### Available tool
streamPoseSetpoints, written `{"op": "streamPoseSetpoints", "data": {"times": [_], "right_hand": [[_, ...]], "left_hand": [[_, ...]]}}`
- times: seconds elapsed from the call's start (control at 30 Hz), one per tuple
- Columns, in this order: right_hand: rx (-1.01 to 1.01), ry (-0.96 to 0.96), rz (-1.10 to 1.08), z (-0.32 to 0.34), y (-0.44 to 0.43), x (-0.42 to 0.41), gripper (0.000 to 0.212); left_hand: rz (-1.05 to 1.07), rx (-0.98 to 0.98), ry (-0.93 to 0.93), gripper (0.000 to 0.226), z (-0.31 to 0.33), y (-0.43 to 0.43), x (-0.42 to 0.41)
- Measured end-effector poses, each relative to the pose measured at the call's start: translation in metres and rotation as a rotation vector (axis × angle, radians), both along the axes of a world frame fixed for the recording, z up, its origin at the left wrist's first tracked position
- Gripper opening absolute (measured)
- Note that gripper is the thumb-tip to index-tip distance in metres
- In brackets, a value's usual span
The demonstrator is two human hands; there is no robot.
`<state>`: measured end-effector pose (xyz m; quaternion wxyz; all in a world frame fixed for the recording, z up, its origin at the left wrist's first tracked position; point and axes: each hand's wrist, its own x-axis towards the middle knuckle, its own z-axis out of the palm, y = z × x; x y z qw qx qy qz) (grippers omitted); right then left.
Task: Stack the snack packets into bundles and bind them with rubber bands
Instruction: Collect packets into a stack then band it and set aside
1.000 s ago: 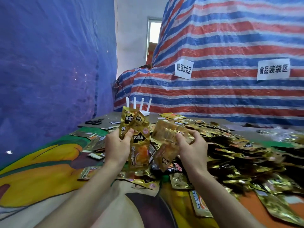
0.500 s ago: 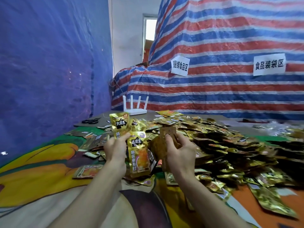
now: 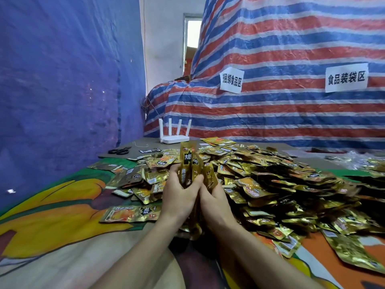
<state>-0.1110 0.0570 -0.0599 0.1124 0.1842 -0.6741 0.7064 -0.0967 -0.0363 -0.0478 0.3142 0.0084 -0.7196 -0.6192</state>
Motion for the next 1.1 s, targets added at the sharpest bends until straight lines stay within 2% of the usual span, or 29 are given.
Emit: {"op": "streamPoseSetpoints", "data": {"times": [0.17,0.27,0.37,0.5,0.57,0.73,0.83,0.9,1.0,1.1], "right_hand": [[0.157,0.067,-0.069,-0.002,-0.006,0.003,0.031],[0.135,0.104,-0.123,0.001,-0.003,0.003,0.028],[0.098,0.107,-0.106,0.002,0.002,0.002,0.035],[0.101,0.077,-0.019,0.002,0.001,0.003,0.024],[0.134,0.076,-0.006,0.001,-0.001,0.005,0.023],[0.143,0.085,0.022,0.001,-0.006,0.006,0.032],[0.127,0.009,0.06,0.0,-0.005,0.004,0.029],[0.043,-0.126,0.08,0.003,-0.002,0.005,0.025],[-0.053,-0.234,0.049,0.006,0.003,0.001,0.026],[-0.151,-0.29,0.059,0.01,0.004,0.002,0.017]], "left_hand": [[-0.015,0.115,-0.168,0.043,0.012,-0.012,0.002],[0.02,0.137,-0.153,0.043,0.018,-0.017,0.006],[0.028,0.172,-0.194,0.049,0.021,-0.028,0.004],[-0.015,0.27,-0.235,0.021,0.02,-0.043,-0.005],[-0.021,0.377,-0.238,0.016,0.02,-0.046,-0.006],[-0.131,0.582,-0.173,0.044,0.024,-0.044,-0.007],[-0.107,0.535,-0.13,0.024,0.023,-0.041,-0.01],[-0.103,0.511,-0.085,0.018,0.022,-0.043,-0.014],[-0.051,0.505,0.004,0.021,0.022,-0.049,-0.017],[0.12,0.261,0.147,0.03,0.021,-0.054,-0.013]]}}
